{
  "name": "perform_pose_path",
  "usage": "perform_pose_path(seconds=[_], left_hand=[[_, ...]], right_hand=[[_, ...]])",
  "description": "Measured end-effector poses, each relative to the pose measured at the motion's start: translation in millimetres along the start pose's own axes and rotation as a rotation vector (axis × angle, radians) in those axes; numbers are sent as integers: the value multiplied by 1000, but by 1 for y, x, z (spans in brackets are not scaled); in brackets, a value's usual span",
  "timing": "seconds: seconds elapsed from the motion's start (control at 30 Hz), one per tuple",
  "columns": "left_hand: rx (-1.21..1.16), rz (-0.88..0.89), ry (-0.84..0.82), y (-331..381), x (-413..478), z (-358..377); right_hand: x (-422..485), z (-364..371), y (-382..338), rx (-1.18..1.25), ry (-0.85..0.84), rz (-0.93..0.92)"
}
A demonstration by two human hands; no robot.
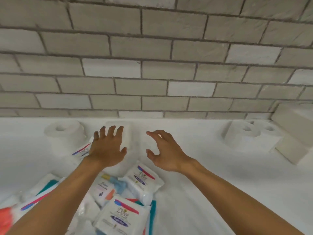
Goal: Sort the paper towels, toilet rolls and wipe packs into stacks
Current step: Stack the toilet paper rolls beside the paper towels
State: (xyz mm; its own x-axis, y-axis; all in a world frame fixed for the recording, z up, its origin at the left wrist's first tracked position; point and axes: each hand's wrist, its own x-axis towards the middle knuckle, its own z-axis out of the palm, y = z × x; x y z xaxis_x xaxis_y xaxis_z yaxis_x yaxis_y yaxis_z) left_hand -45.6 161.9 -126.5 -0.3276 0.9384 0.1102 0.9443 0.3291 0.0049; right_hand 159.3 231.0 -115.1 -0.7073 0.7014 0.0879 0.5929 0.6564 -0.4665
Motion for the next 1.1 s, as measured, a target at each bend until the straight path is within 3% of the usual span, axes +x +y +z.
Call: perform_pose_path(seconds=[0.4,0.67,0.8,0.9,1.1], left_hand=[[189,-52,-135,-123,21,14],[38,-232,-27,-177,45,32],[45,-254,-63,-194,54,44],[50,-244,0,-201,58,49],[32,-287,83,-205,60,57]], right_hand=[[91,65,-56,-462,-185,-91],[155,97,-75,-588,-218,-58],[171,110,-71,-692,-146,-49],[173,116,-63,-710,-77,-59],[168,124,-52,-577,44,-46]])
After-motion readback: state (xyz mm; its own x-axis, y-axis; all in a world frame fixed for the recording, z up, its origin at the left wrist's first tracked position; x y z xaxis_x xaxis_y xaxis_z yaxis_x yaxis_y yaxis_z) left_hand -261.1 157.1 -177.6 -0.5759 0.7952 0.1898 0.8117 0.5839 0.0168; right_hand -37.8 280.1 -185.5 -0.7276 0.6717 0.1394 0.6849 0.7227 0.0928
